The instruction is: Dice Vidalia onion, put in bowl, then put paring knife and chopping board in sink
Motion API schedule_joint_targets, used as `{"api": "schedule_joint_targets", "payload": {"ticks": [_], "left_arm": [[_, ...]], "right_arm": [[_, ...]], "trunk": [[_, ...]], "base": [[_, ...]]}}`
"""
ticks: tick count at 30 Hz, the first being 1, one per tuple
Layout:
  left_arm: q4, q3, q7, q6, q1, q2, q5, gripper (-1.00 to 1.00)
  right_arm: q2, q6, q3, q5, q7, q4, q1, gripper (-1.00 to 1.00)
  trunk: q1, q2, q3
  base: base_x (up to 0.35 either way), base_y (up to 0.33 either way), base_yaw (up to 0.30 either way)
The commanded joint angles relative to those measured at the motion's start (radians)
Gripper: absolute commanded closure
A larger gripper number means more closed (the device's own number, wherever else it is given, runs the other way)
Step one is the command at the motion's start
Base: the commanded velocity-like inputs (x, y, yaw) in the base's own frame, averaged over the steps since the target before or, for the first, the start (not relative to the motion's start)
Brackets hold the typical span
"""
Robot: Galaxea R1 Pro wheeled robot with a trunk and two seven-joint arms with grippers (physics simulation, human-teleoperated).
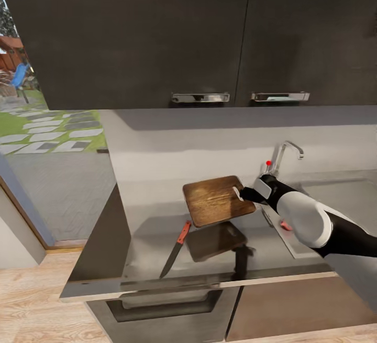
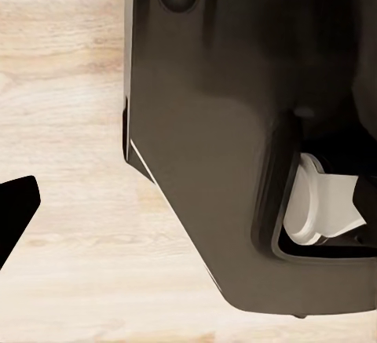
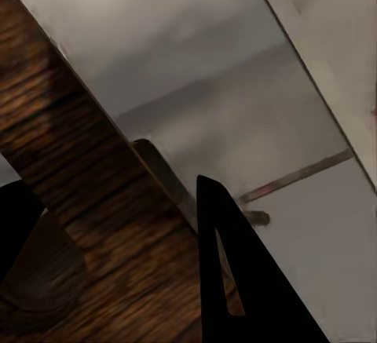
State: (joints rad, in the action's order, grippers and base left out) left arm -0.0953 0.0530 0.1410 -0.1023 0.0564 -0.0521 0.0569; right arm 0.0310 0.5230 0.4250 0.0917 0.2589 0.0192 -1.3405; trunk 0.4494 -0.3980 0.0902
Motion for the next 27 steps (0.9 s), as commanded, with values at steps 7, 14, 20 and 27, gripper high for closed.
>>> {"api": "schedule_joint_targets", "payload": {"ticks": [7, 14, 20, 27], "left_arm": [[0.001, 0.005, 0.007, 0.000, 0.000, 0.000, 0.006, -1.00], [0.002, 0.005, 0.007, 0.000, 0.000, 0.000, 0.007, -1.00], [0.002, 0.005, 0.007, 0.001, 0.000, 0.000, 0.007, -1.00], [0.002, 0.005, 0.007, 0.000, 0.000, 0.001, 0.007, -1.00]], "right_arm": [[-0.029, -0.086, 0.020, -0.053, 0.074, 0.004, 0.045, 1.00], [-0.030, -0.128, 0.021, -0.213, 0.185, 0.004, 0.059, 1.00], [-0.032, -0.141, 0.020, -0.226, 0.198, 0.003, 0.060, 1.00], [-0.034, -0.140, 0.018, -0.228, 0.200, 0.001, 0.060, 1.00]], "trunk": [[0.001, -0.002, 0.002], [0.001, -0.002, 0.002], [0.001, -0.002, 0.002], [0.001, -0.002, 0.002]], "base": [[0.000, -0.002, 0.000], [0.000, 0.000, 0.000], [0.000, 0.000, 0.000], [0.000, -0.086, 0.000]]}}
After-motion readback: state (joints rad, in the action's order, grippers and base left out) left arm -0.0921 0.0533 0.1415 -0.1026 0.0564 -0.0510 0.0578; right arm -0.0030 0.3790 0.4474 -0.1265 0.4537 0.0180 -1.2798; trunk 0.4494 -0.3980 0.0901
